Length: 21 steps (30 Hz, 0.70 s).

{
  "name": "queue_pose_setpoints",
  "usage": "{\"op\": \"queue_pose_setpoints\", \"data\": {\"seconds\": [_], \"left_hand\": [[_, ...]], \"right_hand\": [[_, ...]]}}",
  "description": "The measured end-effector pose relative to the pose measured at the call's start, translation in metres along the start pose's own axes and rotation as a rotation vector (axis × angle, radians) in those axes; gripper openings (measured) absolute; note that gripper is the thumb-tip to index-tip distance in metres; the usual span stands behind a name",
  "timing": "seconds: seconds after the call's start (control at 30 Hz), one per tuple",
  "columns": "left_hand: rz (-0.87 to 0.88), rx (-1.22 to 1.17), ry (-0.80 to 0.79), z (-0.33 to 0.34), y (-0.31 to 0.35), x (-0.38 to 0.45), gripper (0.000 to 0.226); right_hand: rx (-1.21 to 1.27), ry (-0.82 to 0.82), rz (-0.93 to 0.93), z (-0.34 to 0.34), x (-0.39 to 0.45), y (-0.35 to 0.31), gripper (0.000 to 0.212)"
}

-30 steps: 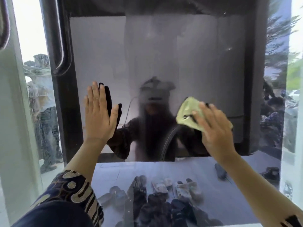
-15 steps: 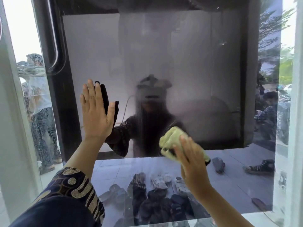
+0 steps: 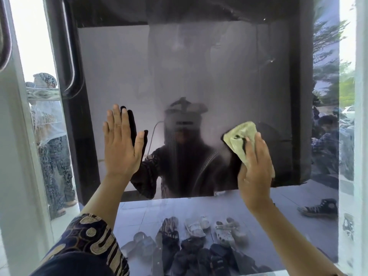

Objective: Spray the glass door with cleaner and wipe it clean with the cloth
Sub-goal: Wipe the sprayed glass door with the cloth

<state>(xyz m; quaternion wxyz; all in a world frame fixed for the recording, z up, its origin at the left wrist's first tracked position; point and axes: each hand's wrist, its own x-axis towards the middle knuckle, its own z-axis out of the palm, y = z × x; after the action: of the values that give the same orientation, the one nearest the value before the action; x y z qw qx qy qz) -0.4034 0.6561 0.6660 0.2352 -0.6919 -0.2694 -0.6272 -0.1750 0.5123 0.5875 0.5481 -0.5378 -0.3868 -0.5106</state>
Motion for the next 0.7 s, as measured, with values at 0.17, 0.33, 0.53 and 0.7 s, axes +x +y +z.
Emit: {"op": "queue_pose_setpoints", "data": {"seconds": [0.17,0.33,0.53,0.7], "left_hand": [[0.007,0.006,0.005,0.0,0.001,0.0,0.061],[0.01,0.0,-0.027,-0.002,0.001,-0.001,0.062],[-0.001,0.02,-0.039,0.0,0.001,-0.001,0.062],[0.005,0.038,-0.054,0.0,-0.002,-0.001,0.062]], "right_hand": [[0.056,-0.092,-0.288,0.016,-0.004,-0.032,0.044],[0.017,-0.327,-0.723,0.01,-0.065,-0.027,0.051],[-0.065,-0.341,-0.774,-0.012,-0.064,0.023,0.037],[-0.065,-0.222,-0.437,-0.023,-0.016,0.046,0.036]]}}
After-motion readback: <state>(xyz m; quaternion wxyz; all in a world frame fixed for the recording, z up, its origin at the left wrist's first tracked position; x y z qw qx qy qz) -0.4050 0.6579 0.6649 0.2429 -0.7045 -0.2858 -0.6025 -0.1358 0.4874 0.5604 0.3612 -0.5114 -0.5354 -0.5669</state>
